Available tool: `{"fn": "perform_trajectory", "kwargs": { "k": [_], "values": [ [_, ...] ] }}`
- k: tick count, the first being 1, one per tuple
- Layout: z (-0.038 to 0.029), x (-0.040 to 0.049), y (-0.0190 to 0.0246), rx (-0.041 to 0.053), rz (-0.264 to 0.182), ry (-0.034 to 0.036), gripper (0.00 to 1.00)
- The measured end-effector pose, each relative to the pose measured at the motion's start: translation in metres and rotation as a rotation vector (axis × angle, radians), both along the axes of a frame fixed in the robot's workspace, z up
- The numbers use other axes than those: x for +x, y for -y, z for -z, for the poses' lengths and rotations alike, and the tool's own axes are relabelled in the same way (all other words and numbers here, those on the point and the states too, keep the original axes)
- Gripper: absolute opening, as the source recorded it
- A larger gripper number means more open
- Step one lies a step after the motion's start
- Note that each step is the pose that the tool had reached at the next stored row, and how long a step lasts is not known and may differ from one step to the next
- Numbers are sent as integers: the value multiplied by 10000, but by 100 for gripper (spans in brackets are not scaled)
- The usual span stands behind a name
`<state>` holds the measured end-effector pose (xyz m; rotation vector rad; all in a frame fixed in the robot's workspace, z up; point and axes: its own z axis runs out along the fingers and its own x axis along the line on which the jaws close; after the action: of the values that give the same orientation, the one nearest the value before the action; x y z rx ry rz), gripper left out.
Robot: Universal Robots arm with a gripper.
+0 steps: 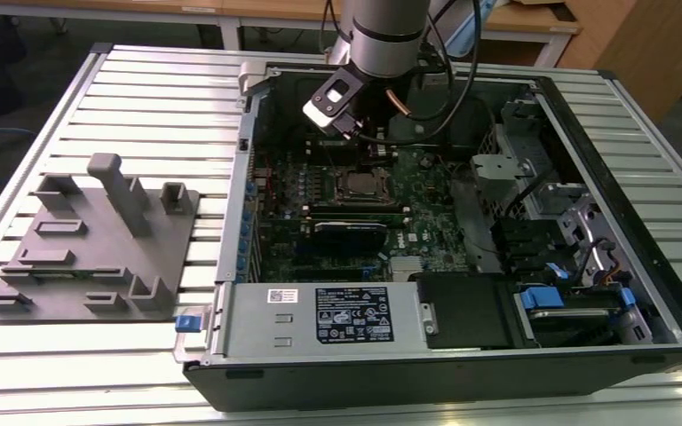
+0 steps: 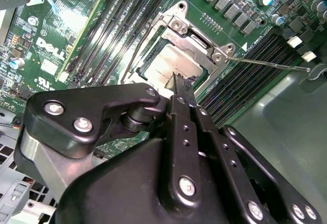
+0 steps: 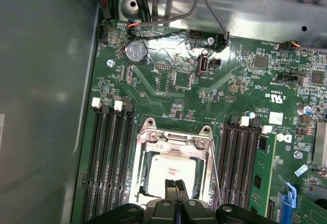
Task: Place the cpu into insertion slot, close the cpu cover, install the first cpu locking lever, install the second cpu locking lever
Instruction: 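Close the cpu cover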
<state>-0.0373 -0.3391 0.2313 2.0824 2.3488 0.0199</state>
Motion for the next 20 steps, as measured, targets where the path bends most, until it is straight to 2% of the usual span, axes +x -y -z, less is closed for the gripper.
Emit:
{"fn": "perform_trajectory", "kwargs": {
  "k": [7, 13, 20],
  "values": [
    [0, 0, 0, -1, -41, 0, 10],
    [1, 0, 0, 0, -799, 0, 10],
    [1, 0, 0, 0, -877, 0, 10]
  ]
}}
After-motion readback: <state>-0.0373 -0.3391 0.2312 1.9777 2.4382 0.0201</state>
